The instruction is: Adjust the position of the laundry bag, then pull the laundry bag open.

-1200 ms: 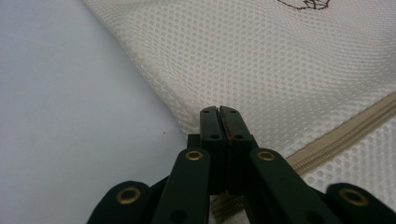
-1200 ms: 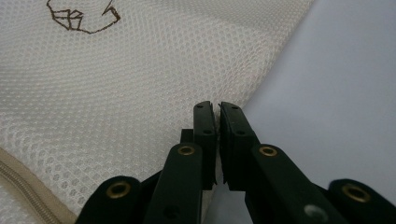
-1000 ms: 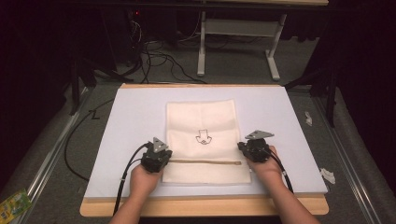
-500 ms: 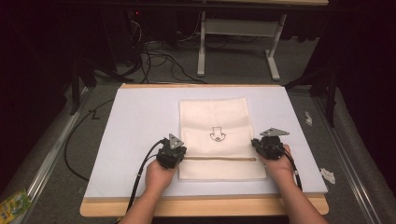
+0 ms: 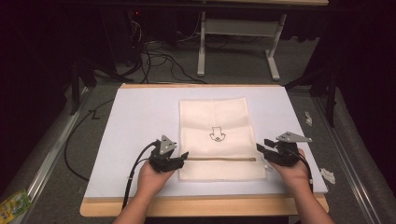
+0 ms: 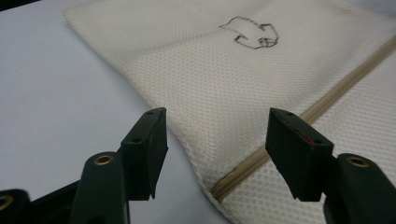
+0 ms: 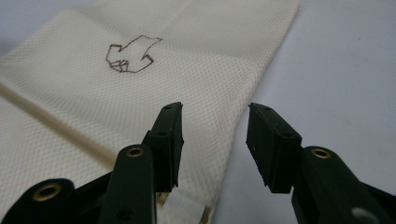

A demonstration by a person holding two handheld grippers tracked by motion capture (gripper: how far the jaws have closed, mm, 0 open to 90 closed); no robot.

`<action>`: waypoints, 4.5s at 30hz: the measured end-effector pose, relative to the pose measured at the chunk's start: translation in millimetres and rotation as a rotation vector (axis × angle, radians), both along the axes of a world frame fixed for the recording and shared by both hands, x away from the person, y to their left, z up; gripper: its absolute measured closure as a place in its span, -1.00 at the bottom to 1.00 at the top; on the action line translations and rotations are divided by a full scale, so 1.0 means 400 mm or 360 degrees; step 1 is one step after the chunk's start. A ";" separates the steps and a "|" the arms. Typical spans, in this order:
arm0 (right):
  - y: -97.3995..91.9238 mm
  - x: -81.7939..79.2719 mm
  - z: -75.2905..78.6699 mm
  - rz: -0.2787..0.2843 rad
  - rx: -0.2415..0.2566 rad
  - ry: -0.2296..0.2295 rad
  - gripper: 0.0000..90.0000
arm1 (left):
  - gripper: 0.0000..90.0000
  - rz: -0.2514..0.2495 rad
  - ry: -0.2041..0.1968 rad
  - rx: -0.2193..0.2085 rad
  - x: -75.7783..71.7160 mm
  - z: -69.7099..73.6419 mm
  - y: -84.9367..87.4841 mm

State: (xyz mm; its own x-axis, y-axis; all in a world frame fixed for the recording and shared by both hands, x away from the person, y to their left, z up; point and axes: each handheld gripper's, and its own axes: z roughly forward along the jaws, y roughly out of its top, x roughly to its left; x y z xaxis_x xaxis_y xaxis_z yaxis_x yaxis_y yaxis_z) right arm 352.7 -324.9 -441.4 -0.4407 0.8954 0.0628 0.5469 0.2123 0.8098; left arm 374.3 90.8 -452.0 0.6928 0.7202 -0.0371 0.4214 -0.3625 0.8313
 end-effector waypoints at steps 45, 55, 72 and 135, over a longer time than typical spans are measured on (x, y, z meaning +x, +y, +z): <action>0.009 -0.037 -0.085 0.0020 -0.0066 0.0237 0.54 | -0.17 -0.0130 -0.0098 -0.0036 -0.045 0.023 -0.061; 0.007 -0.033 -0.082 0.0075 -0.0080 0.0249 0.78 | -0.16 -0.0129 -0.0098 -0.0031 -0.060 0.030 -0.072; 0.037 -0.070 -0.044 0.0156 -0.0124 0.0097 0.89 | 0.06 -0.0276 0.0067 -0.0129 -0.092 0.010 -0.203; 0.064 -0.095 0.001 0.0222 -0.0010 -0.0043 0.91 | 0.84 -0.0286 0.0337 -0.0475 -0.056 -0.065 -0.458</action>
State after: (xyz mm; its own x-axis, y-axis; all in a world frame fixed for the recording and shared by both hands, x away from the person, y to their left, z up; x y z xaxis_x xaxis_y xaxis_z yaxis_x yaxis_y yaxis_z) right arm 314.8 -299.3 -441.2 -0.5624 0.8257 0.0440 0.4898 0.2897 0.8223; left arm 351.9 -92.3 -477.9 0.7614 0.5242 -0.3815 0.5463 -0.2018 0.8129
